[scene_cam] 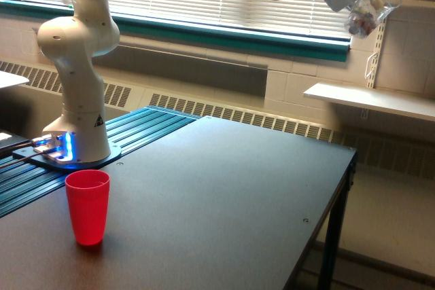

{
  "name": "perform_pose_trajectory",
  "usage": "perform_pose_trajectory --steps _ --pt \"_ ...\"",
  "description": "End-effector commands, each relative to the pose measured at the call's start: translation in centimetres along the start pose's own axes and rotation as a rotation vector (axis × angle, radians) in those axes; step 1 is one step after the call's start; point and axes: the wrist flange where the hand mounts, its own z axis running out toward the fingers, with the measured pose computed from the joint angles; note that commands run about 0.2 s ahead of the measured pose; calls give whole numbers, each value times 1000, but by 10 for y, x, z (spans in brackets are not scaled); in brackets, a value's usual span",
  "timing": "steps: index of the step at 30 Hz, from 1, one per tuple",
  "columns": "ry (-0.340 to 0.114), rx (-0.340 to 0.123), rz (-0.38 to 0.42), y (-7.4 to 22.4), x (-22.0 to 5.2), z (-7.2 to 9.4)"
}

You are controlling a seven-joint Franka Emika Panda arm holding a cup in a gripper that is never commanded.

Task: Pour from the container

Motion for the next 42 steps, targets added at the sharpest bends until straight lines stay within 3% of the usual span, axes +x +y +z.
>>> perform_pose_trajectory --steps 1,7,9,12,14,19,27,33,39,42 --pt "22 -22 -3 1 1 -1" --pt "37 -41 -32 2 -4 -3" --pt "25 -68 -40 6 -6 -4" --pt "-5 -80 55 13 -8 -6" --pt "-9 -101 33 17 -14 -8" --pt "-39 -144 100 38 -30 -15" --pt "-25 -248 -6 74 -52 -32" --pt "-16 -288 60 101 -58 -45" --pt "-1 -286 266 128 -59 -58" --pt "-11 -285 288 140 -60 -64"
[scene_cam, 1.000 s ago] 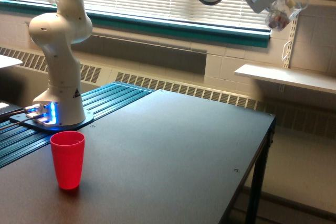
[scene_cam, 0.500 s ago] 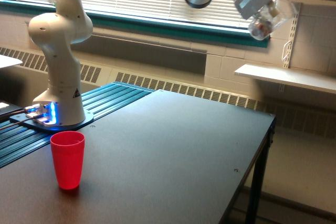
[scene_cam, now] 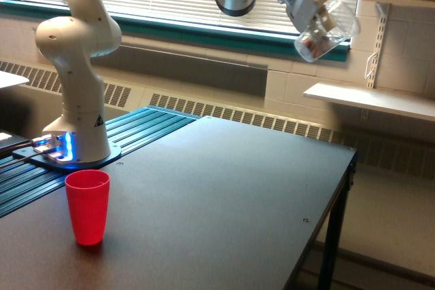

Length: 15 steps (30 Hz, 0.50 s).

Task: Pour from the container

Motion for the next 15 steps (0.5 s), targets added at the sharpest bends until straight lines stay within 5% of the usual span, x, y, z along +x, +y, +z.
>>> perform_pose_trajectory --steps 1,15 --pt "-1 -15 129 30 6 -8" --pt "-40 -90 258 83 5 -19"
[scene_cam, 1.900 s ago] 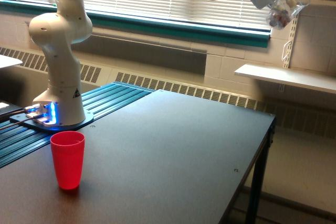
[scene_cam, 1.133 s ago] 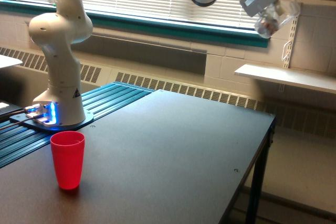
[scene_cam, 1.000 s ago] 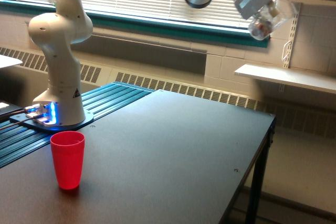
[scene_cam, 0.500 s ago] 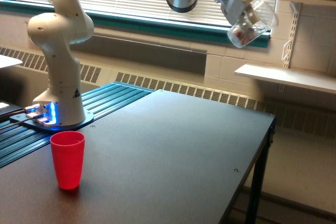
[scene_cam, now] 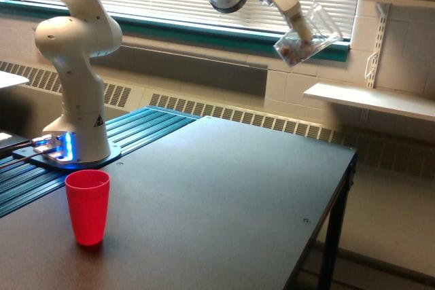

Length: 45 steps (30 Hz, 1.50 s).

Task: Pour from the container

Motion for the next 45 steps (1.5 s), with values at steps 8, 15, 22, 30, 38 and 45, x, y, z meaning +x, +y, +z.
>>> perform_pose_trajectory --steps 8,15,22,30,38,45 --pt "-15 -86 199 43 8 -17" --pt "-19 -150 142 46 -11 -18" --pt "-52 -228 106 42 -33 -12" --pt "-106 -358 84 37 -56 -3" --pt "-180 -437 187 45 -93 -16" --pt "-210 -405 319 58 -124 -35"
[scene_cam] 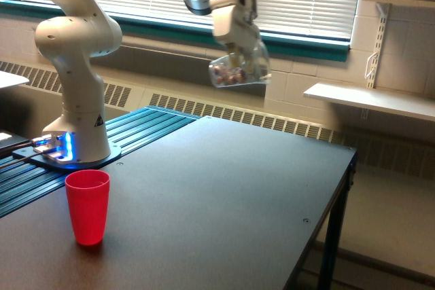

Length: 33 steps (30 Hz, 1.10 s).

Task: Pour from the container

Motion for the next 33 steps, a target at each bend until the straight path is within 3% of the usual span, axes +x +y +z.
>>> perform_pose_trajectory --steps 1,6,9,15,18,22,33 --pt "-39 21 145 22 -25 -5" --pt "-90 -12 239 46 -33 9" --pt "-112 -10 315 60 -29 19" --pt "-126 -33 463 91 -5 39" --pt "-149 -19 586 109 12 48" --pt "-155 -19 683 126 24 55" --pt "-174 11 645 162 32 50"
